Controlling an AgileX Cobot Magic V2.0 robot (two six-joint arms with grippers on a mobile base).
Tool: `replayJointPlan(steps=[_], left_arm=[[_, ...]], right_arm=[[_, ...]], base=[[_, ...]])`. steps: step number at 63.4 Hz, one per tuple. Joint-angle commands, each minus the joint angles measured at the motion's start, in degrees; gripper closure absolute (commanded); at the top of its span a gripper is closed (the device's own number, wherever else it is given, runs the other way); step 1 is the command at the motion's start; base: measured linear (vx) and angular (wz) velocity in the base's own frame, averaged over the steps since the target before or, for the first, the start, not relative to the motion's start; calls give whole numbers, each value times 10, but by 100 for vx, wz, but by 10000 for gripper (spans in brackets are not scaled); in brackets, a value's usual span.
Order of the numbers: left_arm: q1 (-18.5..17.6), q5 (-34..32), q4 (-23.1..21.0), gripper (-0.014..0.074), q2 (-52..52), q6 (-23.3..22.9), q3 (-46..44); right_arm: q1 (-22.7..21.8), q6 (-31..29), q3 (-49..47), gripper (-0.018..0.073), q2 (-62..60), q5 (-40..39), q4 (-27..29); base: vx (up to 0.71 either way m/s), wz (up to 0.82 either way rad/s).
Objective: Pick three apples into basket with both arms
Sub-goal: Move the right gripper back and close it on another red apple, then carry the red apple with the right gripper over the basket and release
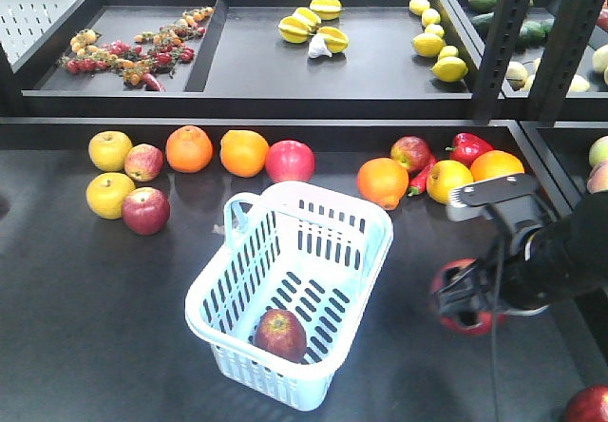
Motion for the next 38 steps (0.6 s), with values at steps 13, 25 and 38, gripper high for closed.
replayJointPlan(steps=[13,25,38], left_arm=[[-1,-35,7,7,3,-5,-15],[-1,-35,7,7,3,-5,-15],[-1,-35,7,7,3,-5,-15]], right_arm=[[171,35,-14,197,-82,-33,14],[254,36,-14,197,-64,-141,26],[263,59,-14,197,-12,-244,33]], base=[[0,0],[0,0],[0,0]])
